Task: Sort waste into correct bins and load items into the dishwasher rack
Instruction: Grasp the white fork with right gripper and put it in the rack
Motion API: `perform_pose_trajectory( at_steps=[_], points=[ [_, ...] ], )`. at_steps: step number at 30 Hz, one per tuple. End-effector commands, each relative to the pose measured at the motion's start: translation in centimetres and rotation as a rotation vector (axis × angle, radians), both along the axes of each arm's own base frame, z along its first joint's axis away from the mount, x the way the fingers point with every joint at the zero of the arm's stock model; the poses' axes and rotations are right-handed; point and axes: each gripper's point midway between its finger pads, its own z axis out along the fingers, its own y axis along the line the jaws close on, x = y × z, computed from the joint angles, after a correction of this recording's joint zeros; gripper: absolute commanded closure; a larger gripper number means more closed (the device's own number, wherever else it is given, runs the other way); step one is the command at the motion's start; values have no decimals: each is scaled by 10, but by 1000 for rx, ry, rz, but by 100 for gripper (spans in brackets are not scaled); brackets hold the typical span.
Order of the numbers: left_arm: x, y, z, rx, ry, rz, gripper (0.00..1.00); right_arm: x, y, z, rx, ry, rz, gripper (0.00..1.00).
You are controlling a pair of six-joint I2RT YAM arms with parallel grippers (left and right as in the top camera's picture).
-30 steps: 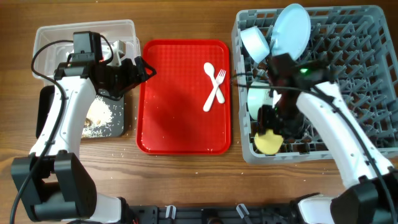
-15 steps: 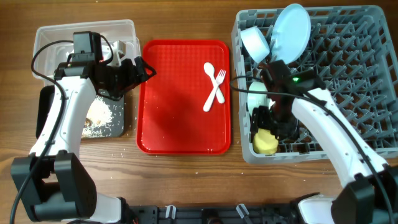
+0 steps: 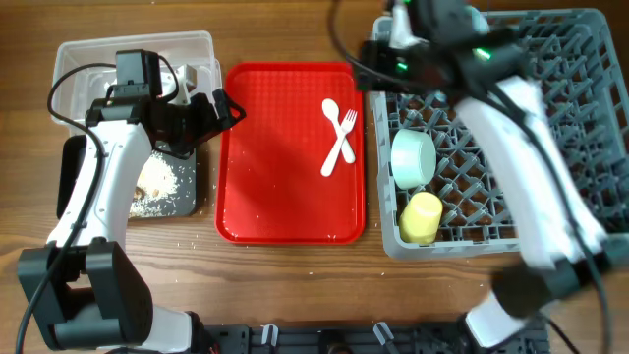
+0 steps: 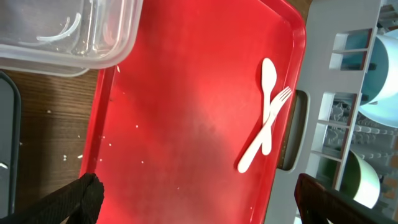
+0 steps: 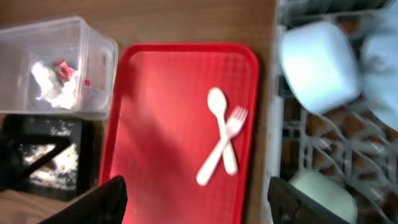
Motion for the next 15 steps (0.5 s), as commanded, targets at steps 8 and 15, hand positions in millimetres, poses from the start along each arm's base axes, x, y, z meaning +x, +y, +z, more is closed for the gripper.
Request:
perform_pose_trajectory(
  at_steps=[8, 15],
  points=[
    [-5, 42, -13, 248, 36, 92, 0, 17, 40, -191, -207, 397, -17, 34],
    [-5, 42, -12, 247, 35, 92, 0, 17, 32, -240, -285, 459, -65, 41]
  ],
)
